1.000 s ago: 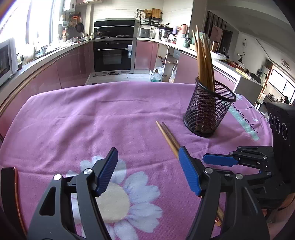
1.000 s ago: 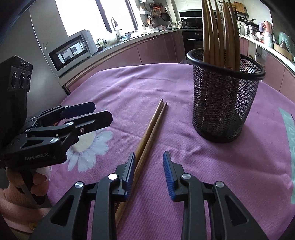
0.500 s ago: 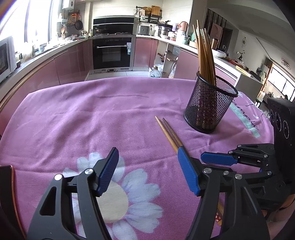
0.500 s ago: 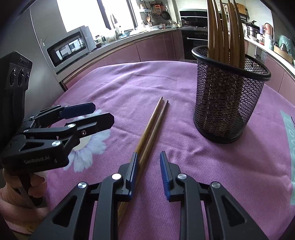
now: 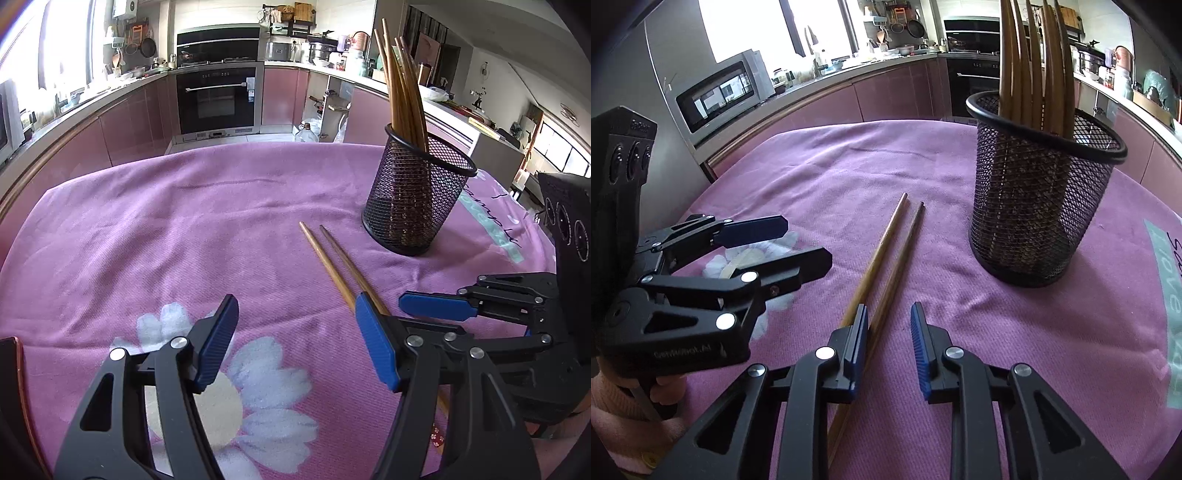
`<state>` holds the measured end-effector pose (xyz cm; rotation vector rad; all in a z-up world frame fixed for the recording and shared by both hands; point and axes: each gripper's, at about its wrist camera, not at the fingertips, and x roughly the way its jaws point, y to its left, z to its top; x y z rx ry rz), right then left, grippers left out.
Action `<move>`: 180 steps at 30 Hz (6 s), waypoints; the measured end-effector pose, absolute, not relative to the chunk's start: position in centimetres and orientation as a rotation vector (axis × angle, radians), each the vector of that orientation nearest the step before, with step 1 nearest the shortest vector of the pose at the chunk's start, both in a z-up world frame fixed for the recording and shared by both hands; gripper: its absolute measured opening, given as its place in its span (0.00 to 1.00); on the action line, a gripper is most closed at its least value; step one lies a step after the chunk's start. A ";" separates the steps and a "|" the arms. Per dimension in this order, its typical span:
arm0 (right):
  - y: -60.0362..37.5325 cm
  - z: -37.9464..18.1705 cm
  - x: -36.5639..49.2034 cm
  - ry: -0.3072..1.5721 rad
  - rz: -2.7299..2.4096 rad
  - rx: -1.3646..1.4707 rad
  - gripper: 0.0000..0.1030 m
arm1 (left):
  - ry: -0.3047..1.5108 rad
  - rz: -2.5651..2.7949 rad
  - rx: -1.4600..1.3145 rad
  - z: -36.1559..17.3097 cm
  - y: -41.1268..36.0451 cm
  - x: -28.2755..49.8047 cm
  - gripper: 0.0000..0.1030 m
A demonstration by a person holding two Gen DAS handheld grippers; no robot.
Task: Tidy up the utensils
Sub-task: 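Move the left tool back to the last chopsticks while the right tool does too, then close the left tool on a bamboo chopstick while the right tool grasps the other, then lift the left tool's chopstick upright over the mesh cup while the right tool lifts its own, then lower the left tool's chopstick into the mesh cup while the right tool inserts its own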
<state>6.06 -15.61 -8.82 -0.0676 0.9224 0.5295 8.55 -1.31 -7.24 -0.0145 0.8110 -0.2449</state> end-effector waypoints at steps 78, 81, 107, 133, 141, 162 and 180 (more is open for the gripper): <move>-21.4 -3.5 4.4 0.744 0.555 0.096 0.05 | 0.799 -0.400 -0.063 -3.9 -3.4 7.6 0.07; -21.7 -3.0 4.1 0.723 0.555 0.103 0.05 | 0.787 -0.418 -0.083 -3.2 -3.4 7.3 0.07; -23.6 -0.4 2.9 0.613 0.550 0.130 0.05 | 0.691 -0.478 -0.125 0.5 -3.1 5.7 0.07; -24.8 2.6 3.3 0.516 0.530 0.137 0.05 | 0.622 -0.512 -0.127 3.1 -4.2 6.5 0.07; -25.2 3.4 3.3 0.490 0.525 0.134 0.05 | 0.604 -0.519 -0.120 4.1 -4.7 6.5 0.07; -26.2 5.8 3.3 0.426 0.508 0.122 0.05 | 0.552 -0.529 -0.104 6.4 -5.3 6.6 0.07; -26.7 8.1 3.8 0.367 0.507 0.115 0.05 | 0.469 -0.531 -0.094 9.4 -5.2 6.6 0.07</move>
